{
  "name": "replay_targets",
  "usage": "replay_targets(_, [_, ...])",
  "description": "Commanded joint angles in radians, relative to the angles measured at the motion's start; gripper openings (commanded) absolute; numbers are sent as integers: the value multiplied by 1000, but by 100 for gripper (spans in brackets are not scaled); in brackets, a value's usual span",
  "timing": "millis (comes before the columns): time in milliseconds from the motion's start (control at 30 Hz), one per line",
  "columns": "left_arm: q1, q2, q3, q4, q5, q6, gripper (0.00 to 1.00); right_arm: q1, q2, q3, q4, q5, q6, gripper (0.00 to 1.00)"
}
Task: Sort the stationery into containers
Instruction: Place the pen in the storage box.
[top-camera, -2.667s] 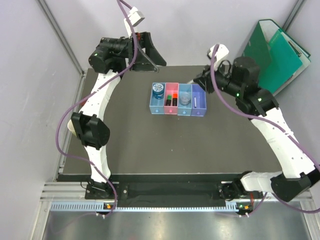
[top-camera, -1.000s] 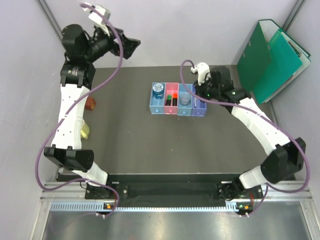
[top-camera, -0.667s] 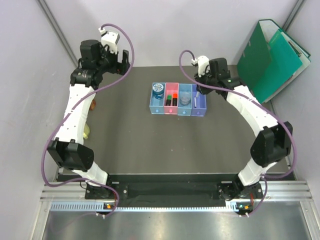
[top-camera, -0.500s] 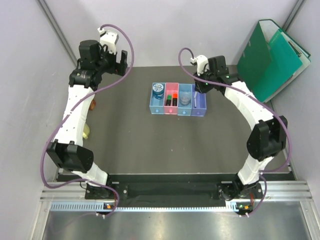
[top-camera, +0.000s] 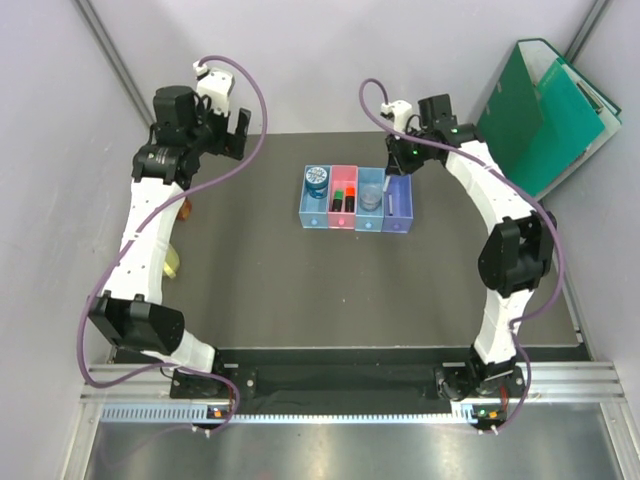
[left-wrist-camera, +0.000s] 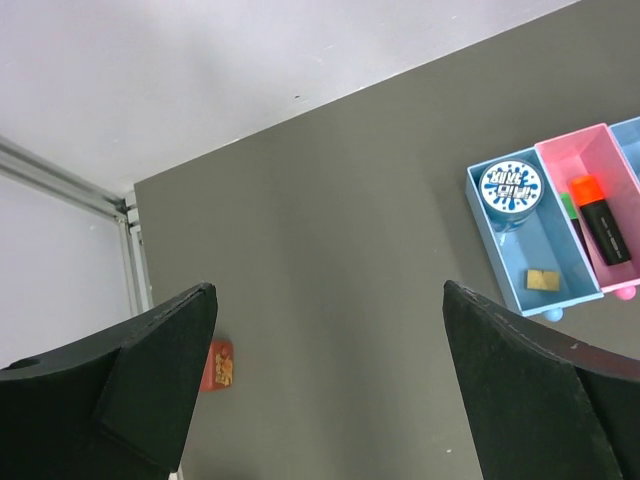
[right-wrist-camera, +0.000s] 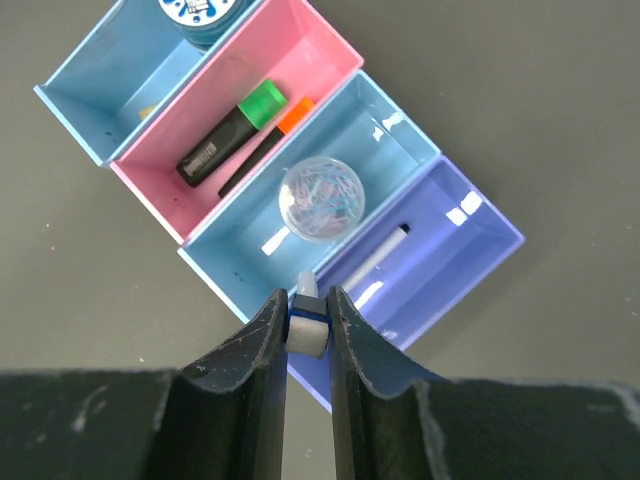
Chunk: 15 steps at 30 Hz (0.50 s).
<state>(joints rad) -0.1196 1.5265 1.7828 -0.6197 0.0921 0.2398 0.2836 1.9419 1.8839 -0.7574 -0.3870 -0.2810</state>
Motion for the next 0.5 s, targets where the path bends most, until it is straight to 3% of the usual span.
replay_targets(0, [-2,-52,-6,-18,-20,33,99,-55,-4,84,-54,-58,-30,1])
replay_targets(467, [0,-35,-16,-14,-23,15,99,-78,80,20,-114,-82,-86,1])
